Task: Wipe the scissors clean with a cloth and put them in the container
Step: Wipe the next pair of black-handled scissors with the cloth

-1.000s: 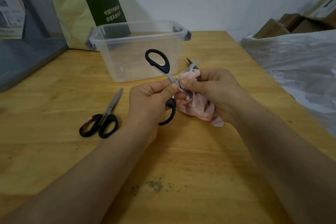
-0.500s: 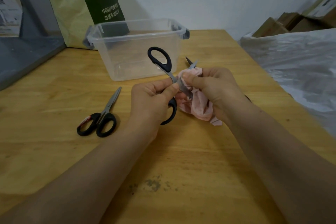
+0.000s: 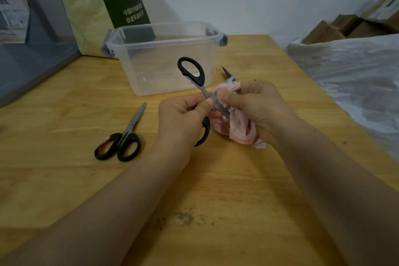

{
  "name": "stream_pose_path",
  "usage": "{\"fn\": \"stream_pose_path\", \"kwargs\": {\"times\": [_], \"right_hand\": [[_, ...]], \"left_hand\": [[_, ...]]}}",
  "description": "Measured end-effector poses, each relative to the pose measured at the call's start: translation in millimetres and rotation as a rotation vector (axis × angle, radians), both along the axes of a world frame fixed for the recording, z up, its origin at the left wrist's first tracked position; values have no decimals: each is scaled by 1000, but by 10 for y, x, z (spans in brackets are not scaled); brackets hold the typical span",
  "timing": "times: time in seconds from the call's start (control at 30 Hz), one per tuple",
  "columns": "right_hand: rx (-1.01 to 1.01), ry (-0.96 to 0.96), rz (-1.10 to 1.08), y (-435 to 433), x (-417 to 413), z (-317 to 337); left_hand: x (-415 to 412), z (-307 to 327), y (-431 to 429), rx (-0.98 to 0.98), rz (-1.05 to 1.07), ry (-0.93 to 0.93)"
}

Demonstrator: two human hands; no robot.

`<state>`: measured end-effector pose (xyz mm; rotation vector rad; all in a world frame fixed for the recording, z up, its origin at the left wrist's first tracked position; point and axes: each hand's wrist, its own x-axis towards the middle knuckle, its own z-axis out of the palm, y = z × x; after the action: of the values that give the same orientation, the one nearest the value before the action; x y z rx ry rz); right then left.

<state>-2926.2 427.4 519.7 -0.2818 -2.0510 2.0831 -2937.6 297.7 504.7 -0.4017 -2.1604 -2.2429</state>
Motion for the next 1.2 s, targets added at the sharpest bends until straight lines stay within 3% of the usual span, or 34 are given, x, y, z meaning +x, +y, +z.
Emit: {"fn": "stream_pose_path", "kwargs": {"times": [0.07,0.23,0.4,0.57,0.73,0.9,1.07,1.2], "right_hand": [[55,-4,31,-39,18,-8],[-26,18,-113,44,-47,3],[105,-33,13,-15,16,-1],[25,-19,-155,31,-49,27],[121,-13,0,-11,5,-1],[12,24,-193,55,-54,14],[142,-15,-67,15,-37,-28],[25,1,-186,59,-74,0]], "left_hand": [[-16,-6,-4,-9,6,13],[15,-7,26,-24,-24,36],[8,-4,8,0,-9,24],[25,-8,25,-14,-26,50],[11,4,-2,4,-30,48],[38,10,5,-20,-56,76],[-8,-9,-1,-32,-15,59],[30,-1,-1,-33,-49,74]]}}
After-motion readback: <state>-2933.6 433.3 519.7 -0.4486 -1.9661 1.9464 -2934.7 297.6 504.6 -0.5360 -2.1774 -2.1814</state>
